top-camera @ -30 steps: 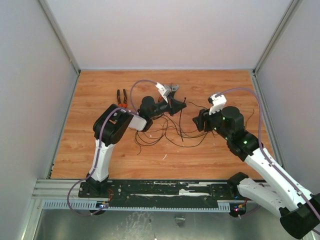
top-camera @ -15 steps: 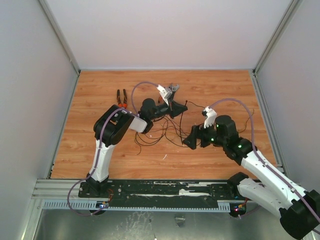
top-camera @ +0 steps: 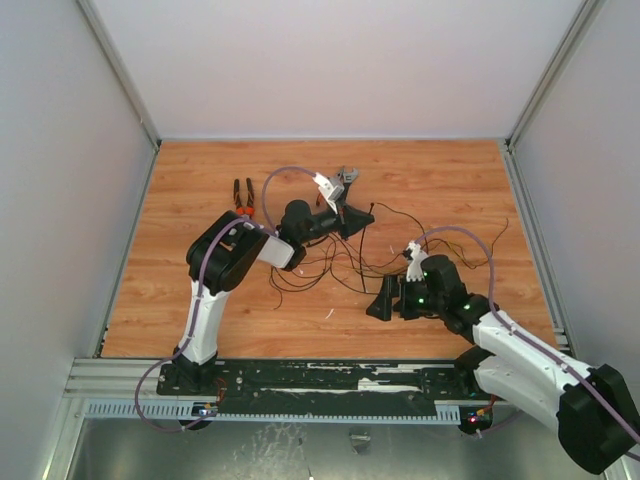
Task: Zip-tie the wires
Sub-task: Adjust the cable at the center of the board.
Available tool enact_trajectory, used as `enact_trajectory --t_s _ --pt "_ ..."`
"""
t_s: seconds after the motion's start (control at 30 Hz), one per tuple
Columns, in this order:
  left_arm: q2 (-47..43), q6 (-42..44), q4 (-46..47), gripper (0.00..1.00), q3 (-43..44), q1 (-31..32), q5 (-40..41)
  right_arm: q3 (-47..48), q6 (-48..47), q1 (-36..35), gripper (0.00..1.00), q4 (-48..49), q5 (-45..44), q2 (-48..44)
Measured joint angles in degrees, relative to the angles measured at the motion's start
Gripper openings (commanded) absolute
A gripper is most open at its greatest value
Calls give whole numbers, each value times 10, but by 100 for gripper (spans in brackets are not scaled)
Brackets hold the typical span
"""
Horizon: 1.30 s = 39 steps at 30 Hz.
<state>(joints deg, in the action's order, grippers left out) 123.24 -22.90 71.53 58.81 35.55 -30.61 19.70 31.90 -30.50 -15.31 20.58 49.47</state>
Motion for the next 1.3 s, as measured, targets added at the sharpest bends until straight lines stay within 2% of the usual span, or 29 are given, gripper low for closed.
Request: enact_trajectory --t_s 0.43,0.7,1.03,1.3 --pt "-10 9 2 0 -14 3 5 -41 38 0 95 104 -21 40" --pt "-12 16 2 0 -24 3 4 -47 52 0 94 140 -74 47" --pt "-12 16 3 0 -24 3 3 -24 54 0 94 224 -75 139" --pt "-12 16 4 0 -24 3 3 -2 43 1 94 238 -82 176"
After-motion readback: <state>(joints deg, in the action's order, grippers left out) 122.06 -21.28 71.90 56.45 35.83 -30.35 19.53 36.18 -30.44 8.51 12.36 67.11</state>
